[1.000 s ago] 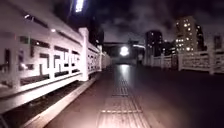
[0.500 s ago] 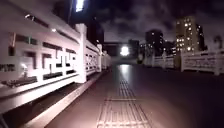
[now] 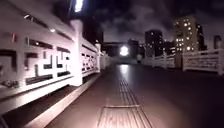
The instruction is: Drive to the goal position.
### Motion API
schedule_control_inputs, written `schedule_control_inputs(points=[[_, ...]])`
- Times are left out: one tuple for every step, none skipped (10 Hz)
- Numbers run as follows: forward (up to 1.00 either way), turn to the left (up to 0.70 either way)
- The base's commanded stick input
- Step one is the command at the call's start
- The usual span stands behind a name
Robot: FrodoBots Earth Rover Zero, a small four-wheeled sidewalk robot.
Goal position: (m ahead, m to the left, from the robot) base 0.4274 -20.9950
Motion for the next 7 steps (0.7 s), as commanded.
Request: schedule_control_inputs(points=[[0.45, 0.00], [0.45, 0.00], [0.45, 0.00], [0.45, 0.00], [0.45, 0.00], [0.45, 0.00], [0.45, 0.00]])
